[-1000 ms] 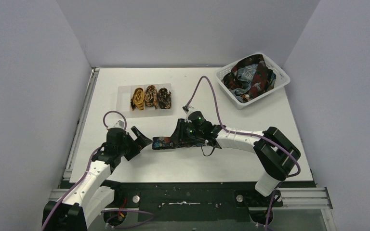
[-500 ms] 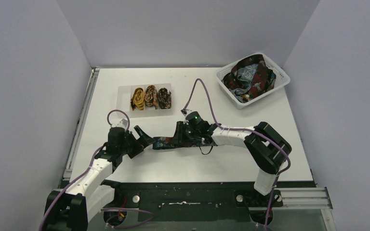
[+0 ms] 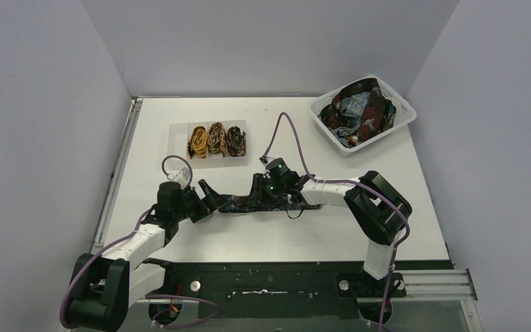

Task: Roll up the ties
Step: Roll the tie at the center of the board.

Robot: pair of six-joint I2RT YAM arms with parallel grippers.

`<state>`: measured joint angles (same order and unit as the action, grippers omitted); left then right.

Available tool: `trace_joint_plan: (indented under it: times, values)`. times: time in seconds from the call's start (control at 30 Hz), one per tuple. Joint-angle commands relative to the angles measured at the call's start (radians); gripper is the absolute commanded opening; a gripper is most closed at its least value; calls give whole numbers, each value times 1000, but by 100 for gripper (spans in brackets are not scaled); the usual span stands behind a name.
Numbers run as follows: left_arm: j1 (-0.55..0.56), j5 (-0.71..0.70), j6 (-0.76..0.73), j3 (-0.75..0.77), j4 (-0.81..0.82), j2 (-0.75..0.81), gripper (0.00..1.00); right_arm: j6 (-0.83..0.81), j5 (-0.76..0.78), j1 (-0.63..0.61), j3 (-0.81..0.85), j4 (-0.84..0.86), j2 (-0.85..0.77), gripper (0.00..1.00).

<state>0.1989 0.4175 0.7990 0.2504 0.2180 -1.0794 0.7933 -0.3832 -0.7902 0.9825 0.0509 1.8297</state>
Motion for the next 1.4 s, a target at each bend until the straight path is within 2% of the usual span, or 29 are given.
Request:
trace_joint_plan:
  times: [0.0, 0.23, 0.47, 0.67, 0.9, 0.97, 1.03, 1.23, 1.37]
  values:
    - [-6, 63, -40, -14, 134, -11, 90, -7, 1, 13, 30, -6, 12, 34]
    - [-5, 113, -88, -14, 227, -98, 90, -4, -13, 26, 24, 2, 23, 34]
    - [-6, 103, -140, 21, 230, -141, 90, 11, -30, 32, 25, 14, 40, 35]
    - [-5, 122, -173, 31, 256, -195, 85, 14, -36, 42, 16, 14, 45, 34]
    - [-3, 206, -158, 17, 418, -287, 77, 13, -46, 48, 18, 13, 60, 34]
    - [-3, 245, -153, 25, 453, -316, 71, 15, -49, 47, 18, 12, 64, 34]
    - [-2, 252, -147, 24, 468, -320, 69, 14, -49, 49, 18, 13, 65, 34]
    - [0, 229, -150, 26, 446, -301, 54, 17, -51, 52, 18, 12, 64, 34]
    - [0, 191, -151, 32, 420, -285, 51, 15, -54, 54, 21, 11, 62, 34]
